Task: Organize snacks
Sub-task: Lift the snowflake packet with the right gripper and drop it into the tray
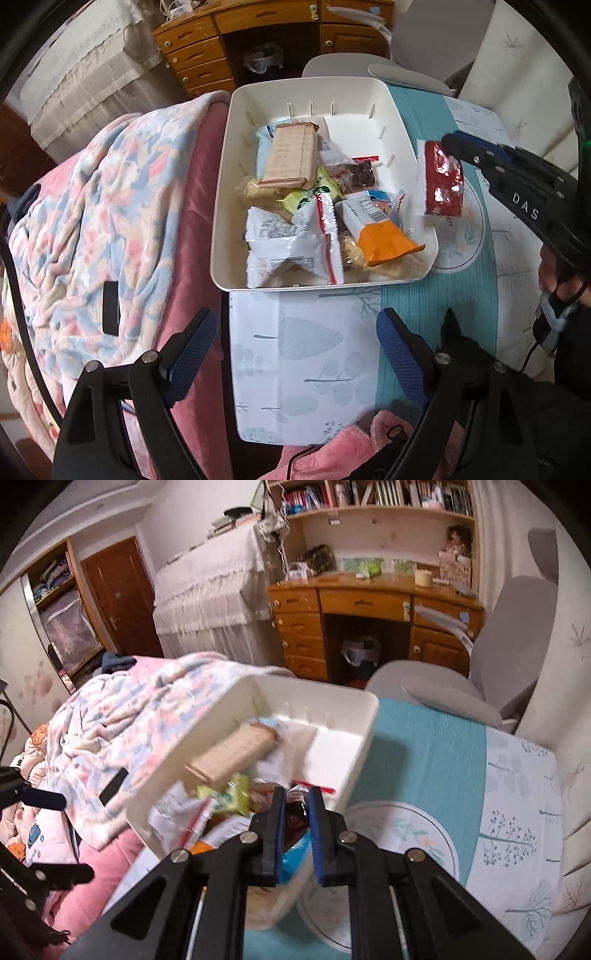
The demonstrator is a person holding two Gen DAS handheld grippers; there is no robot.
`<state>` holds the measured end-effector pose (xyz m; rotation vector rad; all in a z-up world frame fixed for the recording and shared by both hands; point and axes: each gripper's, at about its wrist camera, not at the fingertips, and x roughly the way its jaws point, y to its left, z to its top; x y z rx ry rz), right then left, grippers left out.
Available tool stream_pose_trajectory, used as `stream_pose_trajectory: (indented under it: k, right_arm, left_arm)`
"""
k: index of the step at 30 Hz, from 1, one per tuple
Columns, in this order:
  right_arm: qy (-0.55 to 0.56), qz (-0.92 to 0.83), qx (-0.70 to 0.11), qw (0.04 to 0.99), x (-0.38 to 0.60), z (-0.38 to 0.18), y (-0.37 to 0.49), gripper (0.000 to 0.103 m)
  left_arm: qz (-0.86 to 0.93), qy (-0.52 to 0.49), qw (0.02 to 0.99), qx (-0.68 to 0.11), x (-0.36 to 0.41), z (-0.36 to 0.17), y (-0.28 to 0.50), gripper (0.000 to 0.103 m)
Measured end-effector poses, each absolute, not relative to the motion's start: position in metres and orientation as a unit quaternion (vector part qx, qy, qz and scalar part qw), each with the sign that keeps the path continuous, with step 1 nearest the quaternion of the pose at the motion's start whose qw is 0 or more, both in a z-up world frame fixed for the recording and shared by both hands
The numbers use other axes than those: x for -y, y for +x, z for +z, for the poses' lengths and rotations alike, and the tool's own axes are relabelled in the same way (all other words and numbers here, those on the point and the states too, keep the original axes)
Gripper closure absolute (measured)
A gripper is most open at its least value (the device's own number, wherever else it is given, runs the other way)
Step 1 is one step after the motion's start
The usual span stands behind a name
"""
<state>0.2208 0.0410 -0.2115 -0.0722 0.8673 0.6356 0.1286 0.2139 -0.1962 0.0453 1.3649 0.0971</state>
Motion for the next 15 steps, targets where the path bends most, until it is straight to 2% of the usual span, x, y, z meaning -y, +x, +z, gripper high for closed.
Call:
stream_pose_trajectory:
  k: [4, 7, 11, 15]
  right_arm:
    - [-0.042, 0.291, -0.411, 0.863, -0.064, -0.209, 0.211, 0.091]
    - [-0.033, 0.268, -0.424, 0.864, -0.072, -0.214, 0.207, 0.08]
    - [-0.01, 0.234, -0.445, 0.864, -0.07, -0.219, 0.196, 0.078]
    - [0.049, 0.192, -0.469, 0.861, -0.048, -0.225, 0.175, 0.062]
  left_arm:
    - [0.03, 0.023, 0.782, -0.622, -0.232, -0.191, 0.12, 0.016]
    - [0.016, 0.022, 0.793, -0.609, -0.241, -0.187, 0.115, 0.016]
    - [-0.004, 0.022, 0.807, -0.59, -0.248, -0.181, 0.109, 0.016]
    - [-0.029, 0.011, 0.822, -0.569, -0.248, -0.182, 0.1, 0.016]
